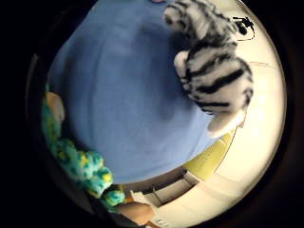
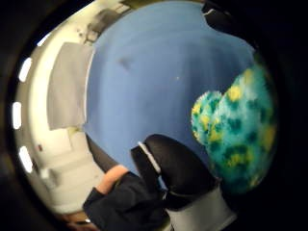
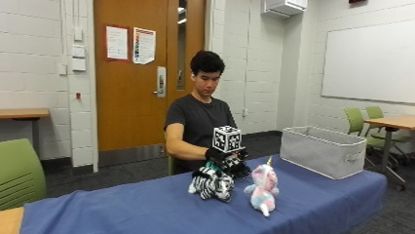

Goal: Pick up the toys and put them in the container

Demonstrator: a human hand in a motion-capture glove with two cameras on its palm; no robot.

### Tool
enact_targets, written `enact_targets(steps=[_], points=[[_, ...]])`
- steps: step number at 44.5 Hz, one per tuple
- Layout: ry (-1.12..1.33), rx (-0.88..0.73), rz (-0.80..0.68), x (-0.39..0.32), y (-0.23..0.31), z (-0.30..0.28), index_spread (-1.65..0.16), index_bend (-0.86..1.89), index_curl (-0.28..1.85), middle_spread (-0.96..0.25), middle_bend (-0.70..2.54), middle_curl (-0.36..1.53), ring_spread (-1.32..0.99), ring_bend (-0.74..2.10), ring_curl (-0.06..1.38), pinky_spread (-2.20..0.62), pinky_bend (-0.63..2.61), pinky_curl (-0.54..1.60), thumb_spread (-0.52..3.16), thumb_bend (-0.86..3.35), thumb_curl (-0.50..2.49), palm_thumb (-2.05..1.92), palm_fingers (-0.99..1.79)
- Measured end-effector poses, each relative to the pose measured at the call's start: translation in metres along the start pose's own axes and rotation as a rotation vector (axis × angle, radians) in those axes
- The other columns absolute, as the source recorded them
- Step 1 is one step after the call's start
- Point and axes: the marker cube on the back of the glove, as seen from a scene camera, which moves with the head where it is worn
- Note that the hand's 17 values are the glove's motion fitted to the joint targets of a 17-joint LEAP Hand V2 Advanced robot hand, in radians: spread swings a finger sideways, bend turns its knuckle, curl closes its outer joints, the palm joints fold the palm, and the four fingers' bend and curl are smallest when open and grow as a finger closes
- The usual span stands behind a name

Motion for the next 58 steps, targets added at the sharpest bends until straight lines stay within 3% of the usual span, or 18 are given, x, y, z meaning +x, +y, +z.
enact_targets(steps=[12,14,15,17,23,29,33,47,58], points=[[-0.092,0.067,0.021,0.016,0.013,0.005,-0.33,0.24,0.37,-0.12,0.15,0.31,-0.36,0.35,0.26,-0.15,0.65,0.39,1.18,0.06,0.18,0.16,0.35],[-0.077,0.097,0.006,0.014,0.014,0.003,-0.34,0.35,0.40,-0.14,0.18,0.31,-0.37,0.39,0.27,-0.20,0.62,0.37,1.23,0.13,0.21,0.27,0.56],[-0.062,0.114,-0.003,0.012,0.015,0.001,-0.35,0.30,0.38,-0.13,0.15,0.30,-0.36,0.34,0.24,-0.19,0.62,0.36,1.22,0.09,0.20,0.22,0.41],[-0.025,0.150,-0.021,0.008,0.016,-0.003,-0.35,0.38,0.42,-0.17,0.24,0.33,-0.41,0.45,0.28,-0.25,0.62,0.37,1.27,0.17,0.25,0.37,0.75],[-0.007,0.150,-0.043,0.003,0.007,-0.017,-0.35,0.27,0.42,-0.25,0.36,0.38,-0.47,0.60,0.31,-0.34,0.64,0.36,1.21,0.24,0.34,0.55,1.06],[-0.016,0.116,-0.045,0.000,-0.012,-0.041,-0.34,0.19,0.45,-0.33,0.53,0.45,-0.48,0.83,0.41,-0.39,0.59,0.36,1.06,0.24,0.42,0.61,1.27],[-0.037,0.153,-0.040,-0.012,-0.032,-0.092,-0.35,0.25,0.48,-0.35,0.63,0.50,-0.47,0.89,0.44,-0.42,0.59,0.36,0.97,0.22,0.47,0.62,1.31],[-0.027,0.370,-0.214,-0.161,-0.088,-0.278,-0.36,0.34,0.61,-0.37,0.80,0.59,-0.45,1.01,0.50,-0.46,0.67,0.38,0.80,0.20,0.61,0.63,1.22],[-0.022,0.415,-0.409,-0.320,-0.115,-0.334,-0.37,0.35,0.69,-0.37,0.84,0.63,-0.44,1.05,0.51,-0.47,0.72,0.38,0.73,0.18,0.71,0.63,1.17]])
